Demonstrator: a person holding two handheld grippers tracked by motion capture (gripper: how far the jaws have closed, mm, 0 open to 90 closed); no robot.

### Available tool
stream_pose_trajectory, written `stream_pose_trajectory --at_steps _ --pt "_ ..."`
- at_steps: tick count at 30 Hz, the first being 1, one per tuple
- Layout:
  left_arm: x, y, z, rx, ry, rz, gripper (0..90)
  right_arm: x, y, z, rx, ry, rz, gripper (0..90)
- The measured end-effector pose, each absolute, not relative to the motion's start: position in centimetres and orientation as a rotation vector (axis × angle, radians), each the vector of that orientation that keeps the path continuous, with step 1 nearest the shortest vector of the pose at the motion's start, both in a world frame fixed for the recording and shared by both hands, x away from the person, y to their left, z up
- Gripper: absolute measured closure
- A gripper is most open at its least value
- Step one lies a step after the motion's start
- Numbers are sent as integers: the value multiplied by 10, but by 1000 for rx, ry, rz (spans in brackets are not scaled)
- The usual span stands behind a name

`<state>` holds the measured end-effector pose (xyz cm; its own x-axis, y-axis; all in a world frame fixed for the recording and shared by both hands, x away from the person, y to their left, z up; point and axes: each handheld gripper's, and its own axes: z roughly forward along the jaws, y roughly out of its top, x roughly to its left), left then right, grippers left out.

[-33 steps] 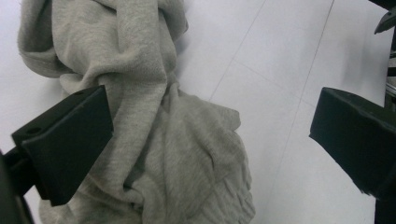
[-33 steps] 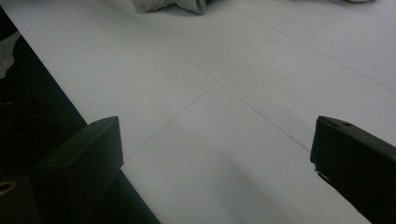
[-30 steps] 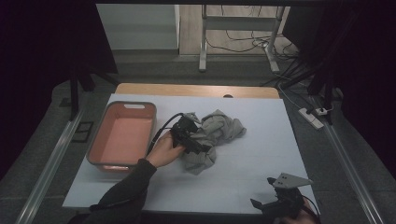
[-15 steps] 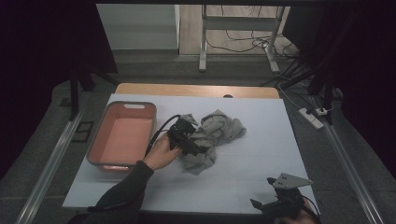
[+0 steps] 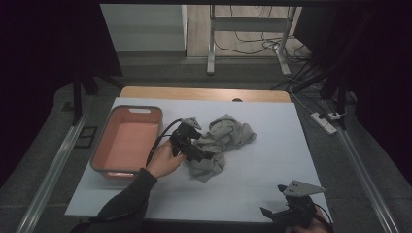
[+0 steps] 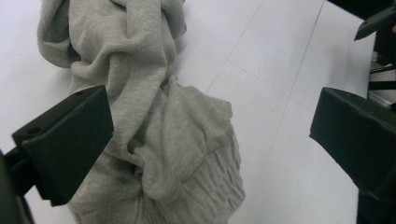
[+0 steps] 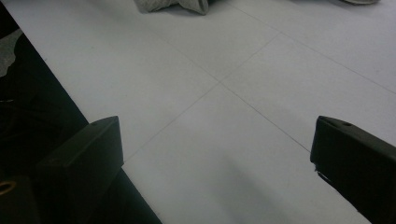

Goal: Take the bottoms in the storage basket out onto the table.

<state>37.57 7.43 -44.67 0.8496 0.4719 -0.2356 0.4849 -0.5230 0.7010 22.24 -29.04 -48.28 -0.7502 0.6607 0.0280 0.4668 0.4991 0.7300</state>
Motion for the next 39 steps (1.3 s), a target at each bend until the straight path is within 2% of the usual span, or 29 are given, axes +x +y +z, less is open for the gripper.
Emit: stream_pose_trajectory --at_steps 10,39 --pt "366 75 -444 2243 654 21 0 222 -290 -483 955 2493 1098 22" --pt "348 95 -433 2200 656 43 0 222 -290 -483 956 2491 1099 22"
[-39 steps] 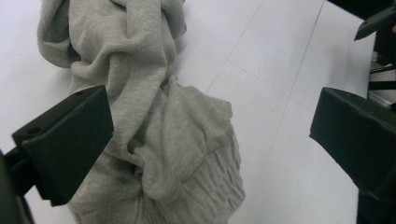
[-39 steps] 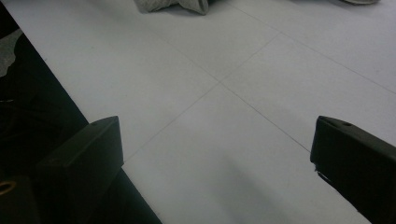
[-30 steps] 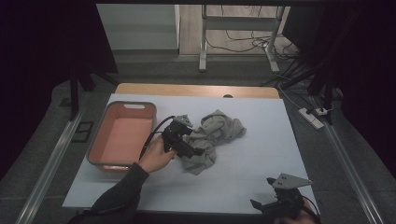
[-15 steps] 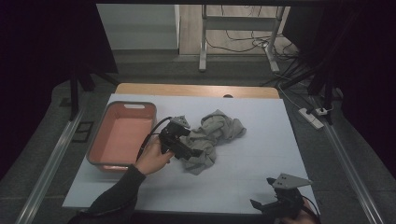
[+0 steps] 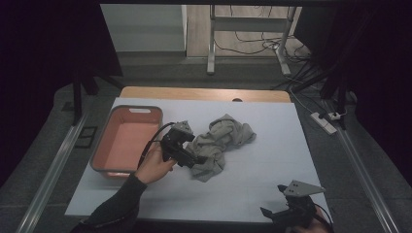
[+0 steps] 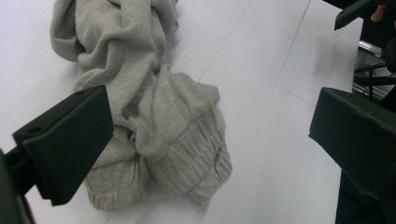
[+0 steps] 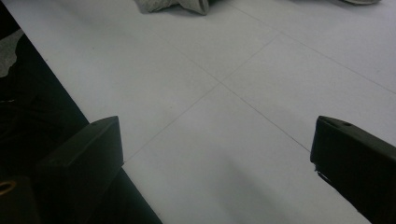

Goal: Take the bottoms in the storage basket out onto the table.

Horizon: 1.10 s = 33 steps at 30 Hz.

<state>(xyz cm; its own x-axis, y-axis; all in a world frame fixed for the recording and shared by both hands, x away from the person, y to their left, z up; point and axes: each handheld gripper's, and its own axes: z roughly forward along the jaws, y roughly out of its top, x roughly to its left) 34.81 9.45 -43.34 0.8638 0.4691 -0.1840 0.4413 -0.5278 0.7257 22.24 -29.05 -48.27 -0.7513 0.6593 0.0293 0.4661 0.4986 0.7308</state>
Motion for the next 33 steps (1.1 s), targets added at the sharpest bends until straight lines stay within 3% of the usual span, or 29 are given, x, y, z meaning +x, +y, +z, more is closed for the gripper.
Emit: stream_pose_trajectory --at_steps 33 --pt "327 136 -427 2174 690 119 7 222 -294 -480 1024 2444 1121 22"
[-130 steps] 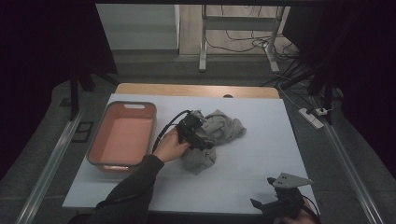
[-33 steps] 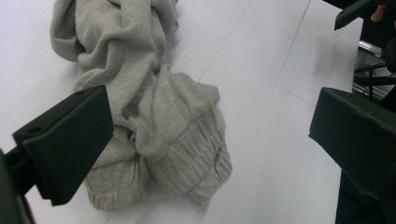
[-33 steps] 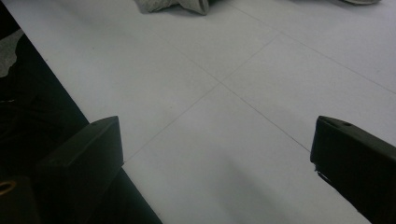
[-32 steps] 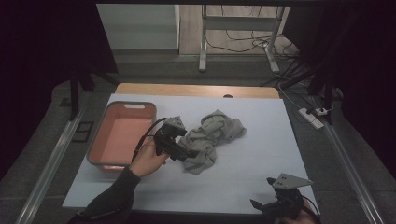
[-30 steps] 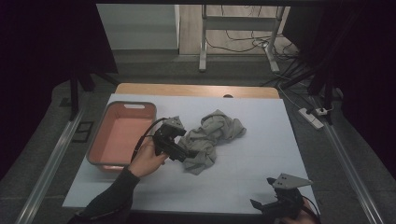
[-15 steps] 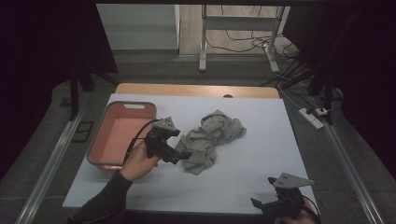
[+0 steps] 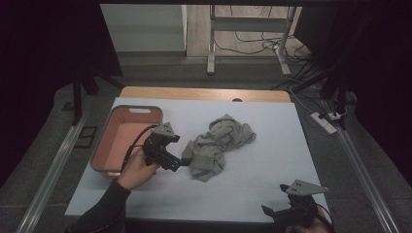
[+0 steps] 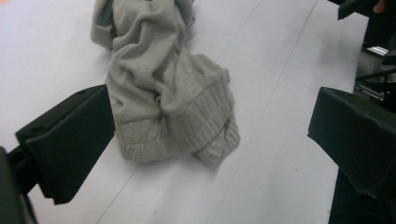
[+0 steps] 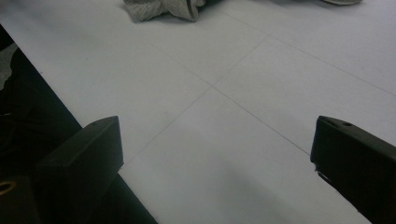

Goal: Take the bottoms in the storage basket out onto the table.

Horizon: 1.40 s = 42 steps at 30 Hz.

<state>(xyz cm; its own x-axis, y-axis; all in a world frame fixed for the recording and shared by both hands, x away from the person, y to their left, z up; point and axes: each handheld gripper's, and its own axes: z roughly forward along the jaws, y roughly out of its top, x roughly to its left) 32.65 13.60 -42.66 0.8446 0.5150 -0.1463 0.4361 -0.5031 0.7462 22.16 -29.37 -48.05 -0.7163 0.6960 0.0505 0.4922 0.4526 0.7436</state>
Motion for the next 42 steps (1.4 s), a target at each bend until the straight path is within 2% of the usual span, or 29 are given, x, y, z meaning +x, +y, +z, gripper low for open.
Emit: stream_pose_trajectory --at_steps 42 --pt "300 183 -429 2107 761 137 15 223 -294 -482 1047 2463 1116 22"
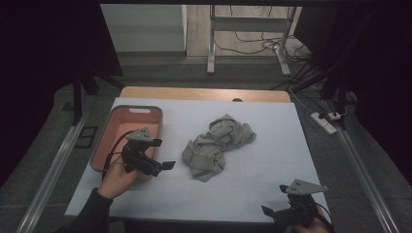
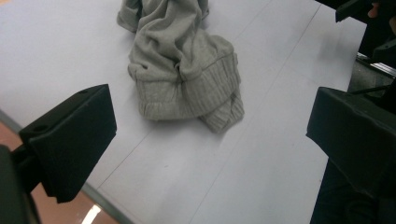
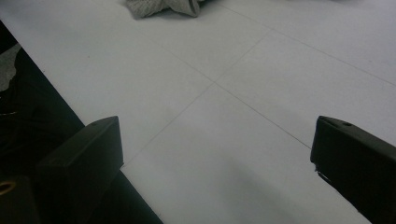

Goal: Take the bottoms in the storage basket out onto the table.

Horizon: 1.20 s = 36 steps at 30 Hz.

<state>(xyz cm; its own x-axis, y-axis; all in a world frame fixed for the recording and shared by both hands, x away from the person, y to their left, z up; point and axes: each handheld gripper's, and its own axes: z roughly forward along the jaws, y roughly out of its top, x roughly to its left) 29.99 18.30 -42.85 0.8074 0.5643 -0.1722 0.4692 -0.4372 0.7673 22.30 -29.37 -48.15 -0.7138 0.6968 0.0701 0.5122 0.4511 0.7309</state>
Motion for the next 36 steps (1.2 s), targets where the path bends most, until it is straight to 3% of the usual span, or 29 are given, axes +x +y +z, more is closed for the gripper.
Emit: stream_pose_trajectory --at_steps 36 --pt "254 221 -444 2059 853 197 11 223 -292 -482 1036 2473 1099 22"
